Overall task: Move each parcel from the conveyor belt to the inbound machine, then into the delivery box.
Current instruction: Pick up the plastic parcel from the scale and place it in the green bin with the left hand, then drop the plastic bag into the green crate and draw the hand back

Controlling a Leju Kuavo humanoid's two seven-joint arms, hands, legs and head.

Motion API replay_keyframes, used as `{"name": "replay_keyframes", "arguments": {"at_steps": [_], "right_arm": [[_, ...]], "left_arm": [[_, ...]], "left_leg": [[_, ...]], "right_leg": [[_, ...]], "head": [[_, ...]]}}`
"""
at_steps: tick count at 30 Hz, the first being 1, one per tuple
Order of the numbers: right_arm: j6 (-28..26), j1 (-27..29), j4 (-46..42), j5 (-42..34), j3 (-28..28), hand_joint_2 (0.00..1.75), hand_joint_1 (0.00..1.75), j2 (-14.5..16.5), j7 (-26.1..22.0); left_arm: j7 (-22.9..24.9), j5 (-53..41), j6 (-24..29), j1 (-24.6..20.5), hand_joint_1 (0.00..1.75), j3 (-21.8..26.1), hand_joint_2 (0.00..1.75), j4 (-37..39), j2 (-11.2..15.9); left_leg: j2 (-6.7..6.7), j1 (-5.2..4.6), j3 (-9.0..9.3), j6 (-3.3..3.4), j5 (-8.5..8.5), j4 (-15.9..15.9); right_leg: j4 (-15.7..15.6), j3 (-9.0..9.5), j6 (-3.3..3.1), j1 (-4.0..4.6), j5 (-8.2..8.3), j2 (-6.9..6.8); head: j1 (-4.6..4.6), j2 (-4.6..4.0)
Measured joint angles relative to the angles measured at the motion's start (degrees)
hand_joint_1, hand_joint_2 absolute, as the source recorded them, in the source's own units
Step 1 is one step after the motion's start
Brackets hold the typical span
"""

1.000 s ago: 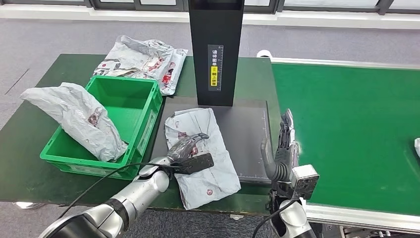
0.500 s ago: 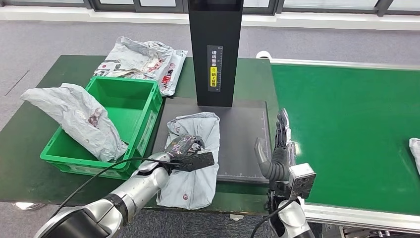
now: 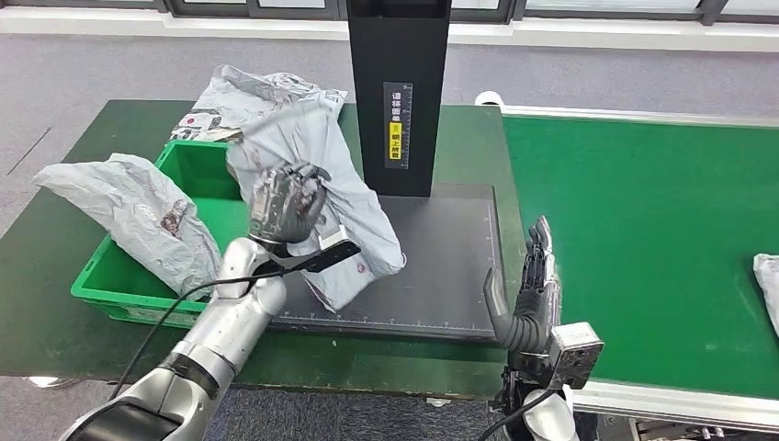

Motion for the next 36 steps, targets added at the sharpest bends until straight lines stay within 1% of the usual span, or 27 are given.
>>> {"name": "replay_keyframes", "arguments": {"at_steps": [2, 3, 5, 7, 11, 17, 18, 19, 20, 21, 22, 23, 25, 26, 27, 28, 30, 32, 36], "right_arm": [[-0.21, 0.09, 0.02, -1.28, 0.0, 1.75, 0.0, 0.0, -0.22], [-0.26, 0.1, 0.02, -1.91, 0.0, 1.75, 0.0, -0.01, -0.3], [-0.23, 0.11, 0.03, -2.76, 0.0, 1.75, 0.0, -0.01, -0.35], [-0.19, 0.13, 0.03, -3.0, 0.0, 1.75, 0.0, 0.0, -0.36], [-0.1, 0.14, 0.03, -3.3, 0.0, 1.75, 0.0, -0.01, -0.36], [-0.42, 0.44, 0.03, -3.33, 0.0, 1.75, 0.0, -0.02, -0.33], [-0.45, 0.47, 0.03, -3.2, 0.0, 1.75, 0.0, -0.01, -0.29], [-0.46, 0.52, 0.03, -3.07, 0.0, 1.75, 0.0, -0.01, -0.18], [-0.47, 0.61, 0.03, -2.95, 0.0, 1.75, 0.0, -0.01, -0.01], [-0.5, 0.74, 0.03, -2.91, 0.0, 1.75, 0.0, -0.02, 0.24], [-0.56, 0.89, 0.02, -3.03, 0.0, 1.75, 0.0, -0.02, 0.5], [-0.62, 1.08, 0.02, -3.18, 0.0, 1.75, 0.0, -0.02, 0.74], [-0.69, 1.47, -0.07, -3.5, 0.0, 1.75, 0.0, -0.07, 1.14], [-0.64, 1.64, -0.2, -3.57, 0.0, 1.75, 0.0, -0.1, 1.35], [-0.56, 1.74, -0.36, -3.62, 0.0, 1.75, 0.0, -0.15, 1.6], [-0.46, 1.81, -0.5, -3.63, 0.0, 1.75, 0.0, -0.19, 1.84], [-0.25, 1.9, -0.67, -3.64, 0.0, 1.75, 0.0, -0.3, 2.31], [0.04, 1.99, -0.76, -3.55, 0.0, 1.75, 0.0, -0.42, 2.85], [0.45, 2.01, -0.81, -3.07, 0.0, 1.75, 0.0, -0.48, 3.72]], "left_arm": [[-6.04, -5.44, 0.28, 0.04, 1.75, 8.85, 1.75, -5.95, -0.41], [-7.82, -7.07, 0.29, 0.03, 1.75, 12.71, 1.75, -8.38, -0.56], [-9.35, -8.84, 0.29, 0.03, 1.75, 19.13, 1.75, -12.27, -0.76], [-9.74, -9.38, 0.29, 0.07, 1.75, 23.5, 1.75, -14.88, -0.87], [-9.99, -10.47, 0.28, 0.42, 1.75, 28.29, 1.75, -18.26, -1.07], [-10.04, -15.09, 0.28, 2.22, 1.75, 32.91, 1.75, -22.2, -1.14], [-9.75, -16.51, 0.28, 2.32, 1.36, 33.75, 1.75, -22.47, -1.16], [-8.93, -18.31, 0.28, 2.29, 0.92, 34.73, 1.75, -22.53, -1.12], [-7.14, -20.45, 0.28, 2.13, 0.48, 35.74, 1.75, -22.25, -0.98], [-3.58, -22.9, 0.28, 1.8, 0.05, 36.45, 1.75, -21.15, -0.58], [1.48, -25.32, 0.27, 1.26, 0.0, 36.78, 1.75, -19.14, 0.17], [7.79, -27.32, 0.24, 0.45, 0.0, 36.57, 1.75, -16.13, 1.29], [20.72, -29.34, -0.16, -2.25, 0.0, 34.72, 1.75, -7.46, 4.14], [25.69, -29.39, -1.03, -3.92, 0.0, 33.37, 1.75, -2.61, 5.6], [29.09, -29.02, -2.32, -5.55, 0.0, 32.02, 1.75, 1.97, 6.88], [30.93, -28.27, -3.93, -6.96, 0.0, 30.87, 1.75, 5.99, 8.08], [31.94, -25.97, -6.53, -8.94, 0.0, 29.63, 0.87, 12.25, 9.81], [31.38, -23.72, -7.25, -10.11, 0.0, 29.33, 0.0, 16.58, 10.84], [29.3, -20.43, -5.74, -11.31, 0.0, 29.17, 0.0, 21.24, 12.18]], "left_leg": [[0.13, 0.0, -0.01, -0.02, -0.02, 0.0], [0.21, 0.0, -0.01, -0.04, -0.03, 0.0], [0.31, 0.0, -0.01, -0.05, -0.04, -0.01], [0.26, 0.01, -0.03, -0.06, -0.03, -0.01], [0.04, 0.07, -0.1, -0.09, 0.0, -0.01], [0.04, 0.08, -0.13, -0.11, 0.0, 0.0], [0.03, 0.08, -0.14, -0.11, 0.0, 0.0], [0.03, 0.08, -0.14, -0.11, 0.0, 0.0], [0.03, 0.08, -0.13, -0.11, 0.0, 0.0], [0.03, 0.08, -0.13, -0.11, 0.0, 0.0], [0.04, 0.08, -0.12, -0.12, 0.0, 0.0], [0.05, 0.07, -0.12, -0.14, 0.02, 0.0], [0.07, 0.07, -0.15, -0.22, 0.07, 0.0], [0.07, 0.07, -0.17, -0.27, 0.11, 0.0], [0.08, 0.07, -0.19, -0.32, 0.15, 0.0], [0.09, 0.08, -0.2, -0.35, 0.17, 0.0], [0.12, 0.1, -0.2, -0.38, 0.19, -0.01], [0.16, 0.12, -0.21, -0.39, 0.19, -0.01], [0.17, 0.12, -0.25, -0.39, 0.17, 0.0]], "right_leg": [[0.0, -0.06, 0.0, 0.0, 0.0, 0.13], [0.01, -0.11, 0.0, 0.0, 0.0, 0.2], [0.01, -0.17, -0.01, 0.01, 0.0, 0.28], [0.01, -0.18, -0.03, 0.05, -0.01, 0.23], [0.02, -0.13, -0.06, 0.1, -0.03, 0.03], [0.0, -0.15, -0.05, 0.08, -0.03, 0.05], [0.0, -0.16, -0.05, 0.08, -0.03, 0.05], [0.0, -0.16, -0.05, 0.08, -0.03, 0.05], [-0.01, -0.17, -0.05, 0.08, -0.04, 0.05], [-0.01, -0.19, -0.06, 0.08, -0.04, 0.05], [-0.01, -0.21, -0.06, 0.09, -0.04, 0.05], [-0.01, -0.24, -0.08, 0.1, -0.02, 0.06], [0.0, -0.3, -0.16, 0.17, 0.03, 0.08], [0.01, -0.32, -0.2, 0.21, 0.07, 0.09], [0.02, -0.33, -0.24, 0.24, 0.09, 0.1], [0.03, -0.33, -0.27, 0.25, 0.11, 0.1], [0.05, -0.35, -0.31, 0.26, 0.14, 0.12], [0.06, -0.37, -0.33, 0.26, 0.15, 0.14], [0.06, -0.4, -0.33, 0.26, 0.15, 0.17]], "head": [[0.01, 0.0], [0.0, 0.0], [-0.01, 0.0], [-0.01, 0.0], [0.0, 0.0], [0.0, 0.0], [-0.01, 0.0], [-0.01, 0.0], [0.01, 0.0], [0.01, 0.0], [0.01, 0.0], [0.01, 0.0], [-0.01, 0.0], [0.0, 0.0], [-0.01, 0.0], [-0.01, 0.0], [-0.01, 0.0], [0.0, 0.0], [-0.01, 0.0]]}}
